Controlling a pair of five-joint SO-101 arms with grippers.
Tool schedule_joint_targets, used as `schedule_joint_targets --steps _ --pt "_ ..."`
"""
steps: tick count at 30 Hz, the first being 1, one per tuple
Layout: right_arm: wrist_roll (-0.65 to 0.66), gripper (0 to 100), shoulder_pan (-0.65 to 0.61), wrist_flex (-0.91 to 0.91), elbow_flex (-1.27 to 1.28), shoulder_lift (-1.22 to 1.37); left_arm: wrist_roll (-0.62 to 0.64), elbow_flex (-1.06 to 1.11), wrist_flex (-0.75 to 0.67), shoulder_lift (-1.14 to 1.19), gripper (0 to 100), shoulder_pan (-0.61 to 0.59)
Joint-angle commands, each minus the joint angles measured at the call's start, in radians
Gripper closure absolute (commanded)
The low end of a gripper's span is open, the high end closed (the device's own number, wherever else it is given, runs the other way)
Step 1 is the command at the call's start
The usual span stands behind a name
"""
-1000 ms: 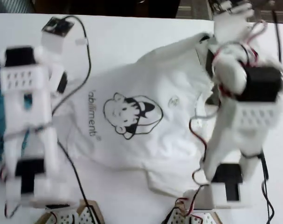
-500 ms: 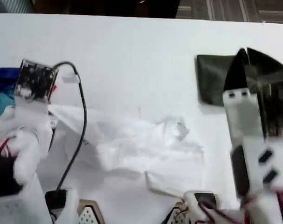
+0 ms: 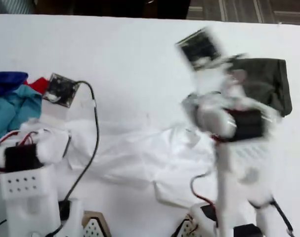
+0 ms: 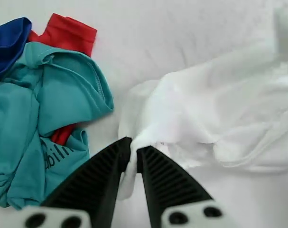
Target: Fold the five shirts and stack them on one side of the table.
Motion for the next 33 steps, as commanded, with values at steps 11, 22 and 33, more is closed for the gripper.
schedule_joint_targets --steps 11,22,33 --pt "-0.048 77.0 -0.354 -0.469 0.686 -0.013 -0.006 0.234 -0.281 -0.003 97 -0.155" --pt "-0.147 78.8 -0.479 -0.512 0.572 0.269 -0.006 0.236 -0.290 -0.003 97 -0.164" --pt "-0.144 78.9 -0.596 -0.421 0.457 0.352 -0.006 0.232 -0.290 -0.003 97 -0.164"
